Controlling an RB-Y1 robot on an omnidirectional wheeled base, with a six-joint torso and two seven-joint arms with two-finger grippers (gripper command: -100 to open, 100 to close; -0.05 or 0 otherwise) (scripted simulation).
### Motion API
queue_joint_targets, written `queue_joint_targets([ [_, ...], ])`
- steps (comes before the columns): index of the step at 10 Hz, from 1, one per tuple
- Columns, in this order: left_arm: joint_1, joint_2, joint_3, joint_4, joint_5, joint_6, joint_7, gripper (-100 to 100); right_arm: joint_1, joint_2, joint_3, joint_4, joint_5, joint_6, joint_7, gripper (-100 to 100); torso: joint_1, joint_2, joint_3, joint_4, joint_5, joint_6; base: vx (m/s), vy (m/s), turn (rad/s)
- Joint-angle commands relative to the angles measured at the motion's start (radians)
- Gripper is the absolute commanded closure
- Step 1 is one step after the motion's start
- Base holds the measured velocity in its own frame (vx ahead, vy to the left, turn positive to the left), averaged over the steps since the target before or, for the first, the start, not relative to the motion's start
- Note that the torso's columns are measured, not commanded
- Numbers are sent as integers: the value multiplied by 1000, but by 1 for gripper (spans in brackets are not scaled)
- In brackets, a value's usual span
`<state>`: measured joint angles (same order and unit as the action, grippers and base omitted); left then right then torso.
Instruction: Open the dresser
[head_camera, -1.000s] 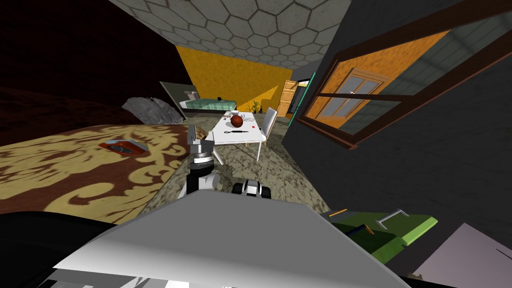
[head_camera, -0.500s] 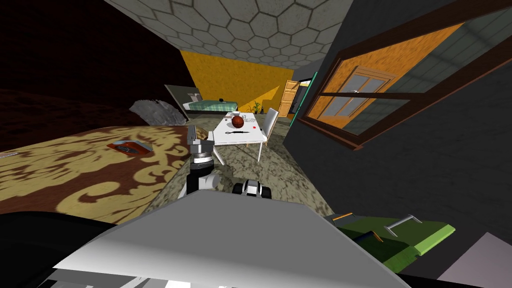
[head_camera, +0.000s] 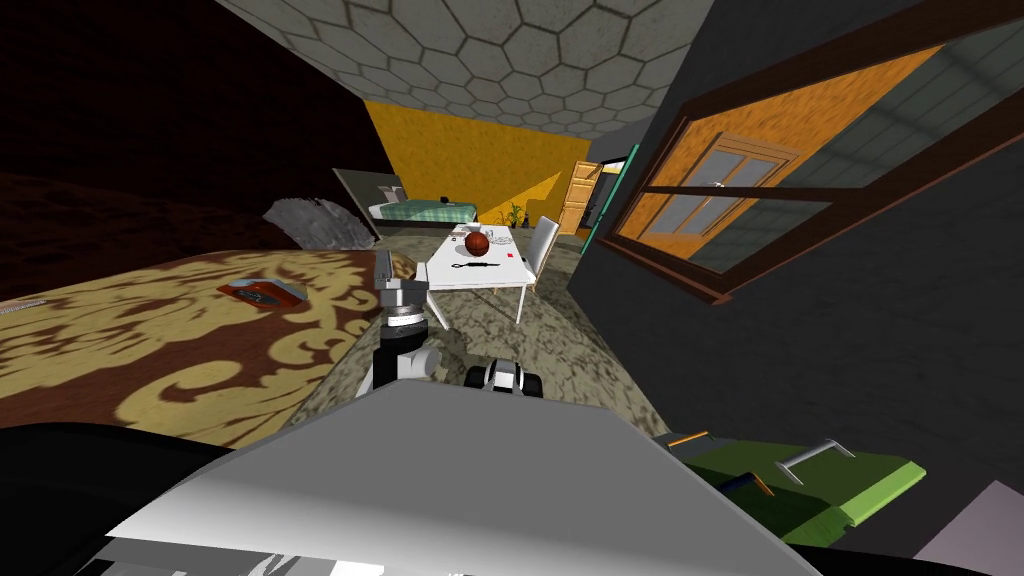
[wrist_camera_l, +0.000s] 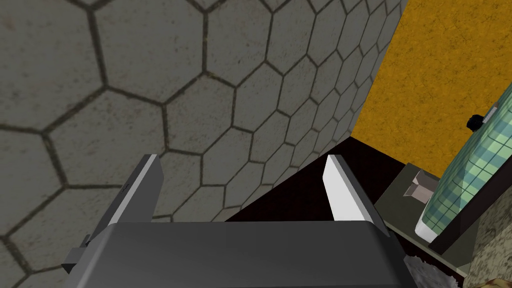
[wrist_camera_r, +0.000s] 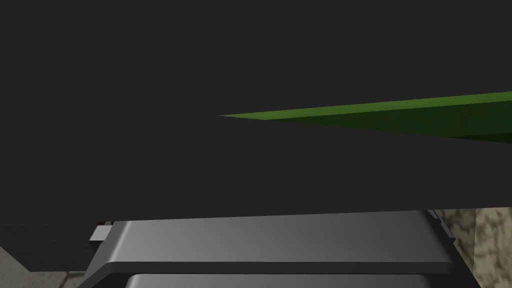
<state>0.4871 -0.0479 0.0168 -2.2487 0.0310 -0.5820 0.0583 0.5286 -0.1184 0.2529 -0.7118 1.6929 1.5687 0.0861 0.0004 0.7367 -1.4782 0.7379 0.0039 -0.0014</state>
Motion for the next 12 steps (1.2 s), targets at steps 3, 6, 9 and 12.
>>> queue_joint_targets([
  [3,0,0,0,0,0,0,0,0,74,-16,6,-110,-2,-20,-13,-100,0,0,0,0,-1,0,19,2,35],
  [6,0,0,0,0,0,0,0,0,107,-21,9,-157,-4,-32,-18,-100,0,1,1,0,-1,0,15,0,20],
  [9,0,0,0,0,0,0,0,0,147,-27,13,-214,-7,-44,-24,-100,0,1,0,0,-1,0,11,0,26],
  [12,0,0,0,0,0,0,0,0,186,-38,18,-271,-9,-56,-30,-100,0,0,0,0,0,0,15,3,24],
])
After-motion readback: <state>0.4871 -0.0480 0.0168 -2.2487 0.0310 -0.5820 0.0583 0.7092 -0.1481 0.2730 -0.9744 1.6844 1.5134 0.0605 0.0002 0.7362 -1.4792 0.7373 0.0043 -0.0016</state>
